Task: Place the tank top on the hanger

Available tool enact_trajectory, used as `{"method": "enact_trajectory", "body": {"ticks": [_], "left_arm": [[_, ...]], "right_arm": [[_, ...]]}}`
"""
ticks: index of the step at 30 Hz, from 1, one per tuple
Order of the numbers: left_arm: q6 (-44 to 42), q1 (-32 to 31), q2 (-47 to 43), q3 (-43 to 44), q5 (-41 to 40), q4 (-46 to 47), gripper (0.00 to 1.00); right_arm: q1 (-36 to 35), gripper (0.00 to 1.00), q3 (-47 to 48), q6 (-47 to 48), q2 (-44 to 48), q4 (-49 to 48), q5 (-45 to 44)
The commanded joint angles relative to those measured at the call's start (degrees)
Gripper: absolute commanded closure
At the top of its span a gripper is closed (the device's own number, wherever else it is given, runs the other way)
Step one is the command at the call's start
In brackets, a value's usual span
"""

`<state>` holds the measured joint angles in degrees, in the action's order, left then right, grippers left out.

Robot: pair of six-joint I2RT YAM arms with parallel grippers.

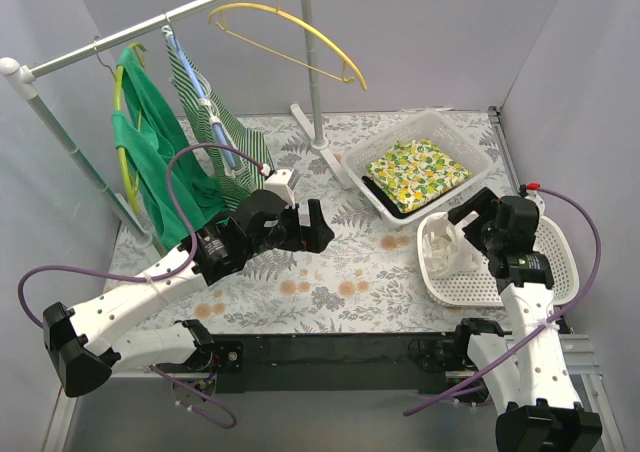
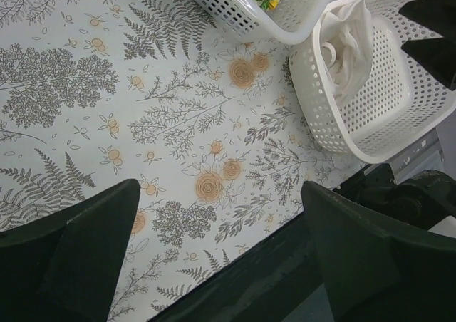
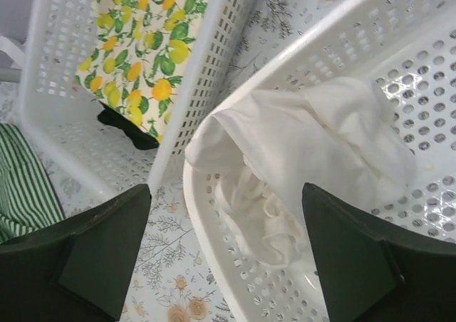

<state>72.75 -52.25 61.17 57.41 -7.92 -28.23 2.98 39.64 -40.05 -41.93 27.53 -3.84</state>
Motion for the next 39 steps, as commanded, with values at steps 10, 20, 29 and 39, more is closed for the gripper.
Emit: {"method": "enact_trajectory", "body": {"ticks": [10, 20, 29, 39], "left_arm": [[2.0, -0.1, -2.2, -1.4, -1.5, 0.8, 0.02], [2.3, -0.1, -1.9, -0.7, -2.3, -0.4, 0.02], [3.1, 0.0, -1.8, 0.2, -4.1, -0.8, 0.02], [5.8, -0.1, -1.6, 3.7, -9.9, -2.4, 0.02]], "right_arm": [[0.0, 0.15, -8.3, -1.2, 0.4, 3.8, -5.4], [0.0, 0.53, -7.0, 1.5, -6.0, -1.2, -6.5], [0.0, 0.99, 11.2, 6.7, -2.0, 6.8, -2.7], [0.0, 0.99, 39.2, 6.2, -11.0, 6.2, 21.2]]}}
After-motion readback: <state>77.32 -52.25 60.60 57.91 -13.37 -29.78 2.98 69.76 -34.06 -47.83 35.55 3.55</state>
